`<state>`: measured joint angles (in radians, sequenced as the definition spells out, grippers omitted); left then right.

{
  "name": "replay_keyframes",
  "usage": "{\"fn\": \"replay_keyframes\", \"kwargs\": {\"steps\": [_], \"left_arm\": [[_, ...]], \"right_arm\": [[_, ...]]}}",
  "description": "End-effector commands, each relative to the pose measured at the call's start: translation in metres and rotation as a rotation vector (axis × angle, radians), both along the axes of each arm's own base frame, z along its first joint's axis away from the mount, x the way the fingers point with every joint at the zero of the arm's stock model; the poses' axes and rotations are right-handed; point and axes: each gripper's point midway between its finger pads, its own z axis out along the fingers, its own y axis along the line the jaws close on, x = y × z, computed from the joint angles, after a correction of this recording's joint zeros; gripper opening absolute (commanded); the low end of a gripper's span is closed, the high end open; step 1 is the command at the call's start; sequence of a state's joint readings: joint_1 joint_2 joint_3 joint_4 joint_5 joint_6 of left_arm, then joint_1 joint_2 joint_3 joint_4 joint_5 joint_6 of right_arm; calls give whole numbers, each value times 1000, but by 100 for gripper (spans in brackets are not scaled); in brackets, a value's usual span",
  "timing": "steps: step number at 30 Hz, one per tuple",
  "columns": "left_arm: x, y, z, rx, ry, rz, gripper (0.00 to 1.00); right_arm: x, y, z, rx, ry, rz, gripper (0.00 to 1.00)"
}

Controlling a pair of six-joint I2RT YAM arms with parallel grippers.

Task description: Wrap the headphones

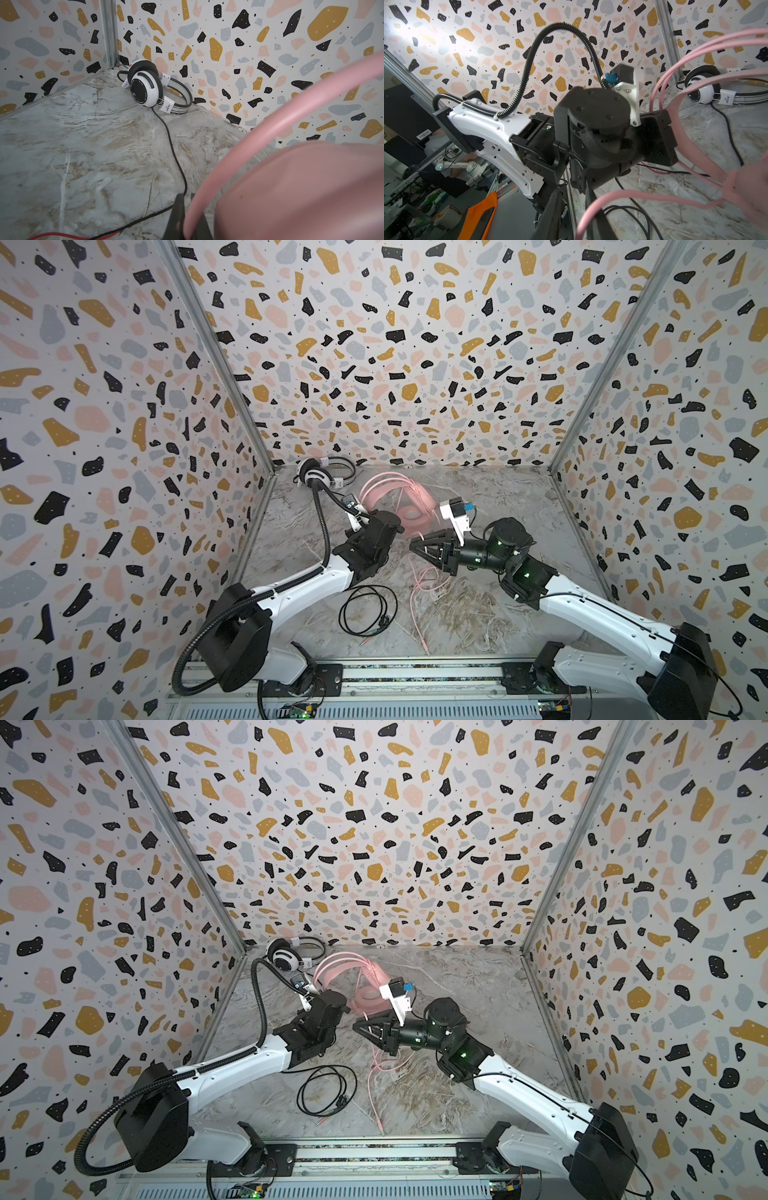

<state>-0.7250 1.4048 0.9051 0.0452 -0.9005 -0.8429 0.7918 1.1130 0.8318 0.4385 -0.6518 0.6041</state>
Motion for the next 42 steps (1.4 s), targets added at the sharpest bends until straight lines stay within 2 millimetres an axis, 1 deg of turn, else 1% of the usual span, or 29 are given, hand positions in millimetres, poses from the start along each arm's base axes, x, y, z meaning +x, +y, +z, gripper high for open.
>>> {"fn": "replay_keyframes", "kwargs": {"steps": [1,7,12,14,17,19,20,22,24,26,27,28,29,31,33,35,37,38,40,42], "left_arm": [[3,3,21,-53,-96,47,0],[4,0,16,-46,-81,31,0],[3,-1,9,-27,-64,14,0],[4,-4,7,-18,-55,-9,0],[4,-11,3,-6,-41,-54,0],[4,-14,2,-5,-34,-78,0],[4,-14,3,-5,-34,-79,0],[2,-11,4,-7,-40,-65,0],[1,-7,11,0,-54,-53,0],[0,-4,21,5,-70,-42,0],[-1,-2,26,3,-81,-38,0],[-2,-1,34,-4,-97,-34,0],[-3,0,43,-16,-117,-34,0],[-3,0,62,-40,-154,-44,0],[-4,-1,81,-63,-184,-56,0],[-6,-1,101,-93,-217,-68,0],[-10,-1,121,-135,-259,-86,0],[-12,0,131,-153,-277,-95,0],[-18,1,150,-190,-311,-118,0],[-24,3,167,-225,-342,-135,0]], "right_arm": [[-21,-17,64,131,-112,59,27],[-21,-35,98,222,-145,87,28],[-10,-56,126,239,-194,35,29],[-1,-65,136,229,-215,-2,31],[14,-77,148,207,-239,-44,30],[28,-84,149,198,-240,-79,29],[37,-85,146,184,-226,-95,29],[51,-85,128,125,-202,-127,29],[61,-87,98,56,-164,-177,29],[64,-91,56,-7,-113,-227,31],[65,-93,40,-31,-93,-245,31],[68,-98,12,-80,-62,-286,32],[67,-100,-7,-111,-36,-299,32],[66,-109,-45,-171,8,-353,33],[64,-120,-75,-215,40,-406,36],[66,-130,-97,-247,62,-460,39],[67,-134,-119,-277,80,-483,45],[68,-135,-127,-285,83,-486,47],[70,-134,-141,-303,89,-484,56],[74,-134,-150,-312,76,-487,63]]}}
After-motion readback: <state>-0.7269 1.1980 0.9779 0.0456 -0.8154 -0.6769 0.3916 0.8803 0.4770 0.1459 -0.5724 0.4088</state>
